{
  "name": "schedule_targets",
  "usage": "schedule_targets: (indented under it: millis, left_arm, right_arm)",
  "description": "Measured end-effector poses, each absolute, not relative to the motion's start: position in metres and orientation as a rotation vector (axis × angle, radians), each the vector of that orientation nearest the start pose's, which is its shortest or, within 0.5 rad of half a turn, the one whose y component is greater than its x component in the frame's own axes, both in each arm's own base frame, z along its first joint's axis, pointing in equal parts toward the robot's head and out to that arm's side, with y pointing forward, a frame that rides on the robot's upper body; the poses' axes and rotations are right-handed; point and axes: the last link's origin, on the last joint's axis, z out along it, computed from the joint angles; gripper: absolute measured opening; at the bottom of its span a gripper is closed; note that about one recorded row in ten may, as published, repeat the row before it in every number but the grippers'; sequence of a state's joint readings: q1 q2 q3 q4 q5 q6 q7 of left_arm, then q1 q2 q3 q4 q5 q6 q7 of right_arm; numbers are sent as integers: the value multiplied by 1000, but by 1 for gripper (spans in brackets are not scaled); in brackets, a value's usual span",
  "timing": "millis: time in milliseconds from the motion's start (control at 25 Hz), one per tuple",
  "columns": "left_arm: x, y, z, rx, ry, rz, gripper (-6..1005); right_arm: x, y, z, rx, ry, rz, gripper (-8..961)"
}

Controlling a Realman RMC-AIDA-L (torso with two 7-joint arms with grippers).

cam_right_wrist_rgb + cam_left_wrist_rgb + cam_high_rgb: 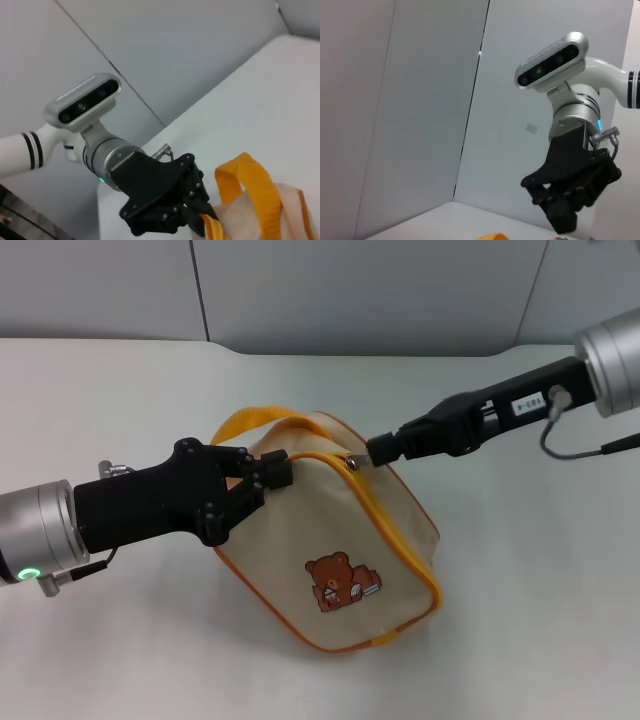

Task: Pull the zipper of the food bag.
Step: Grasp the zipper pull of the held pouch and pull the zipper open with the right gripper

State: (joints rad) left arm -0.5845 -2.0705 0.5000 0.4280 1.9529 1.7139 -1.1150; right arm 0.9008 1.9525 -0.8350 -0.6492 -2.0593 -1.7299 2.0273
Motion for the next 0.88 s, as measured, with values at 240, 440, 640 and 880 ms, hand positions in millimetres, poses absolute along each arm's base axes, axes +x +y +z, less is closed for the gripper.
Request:
schedule_targets:
  millis: [240,440,640,880]
  left_arm:
    - [-243,318,-6,-2669,-423,-1072,52]
    - [-243,320,-4,-2673,-412,-1064,51]
    - [-242,323,-1,-2670,-391,-1054,52]
    - [-241,323,-1,-2669,-389,-1054,52]
  right_arm:
    - [145,390,33,-3083,768,537,18]
    - [145,391,32,-3111,552,508,165]
    - [144,393,35,-3118,286,434,282]
    - [137,396,26,-3123,65,365,361]
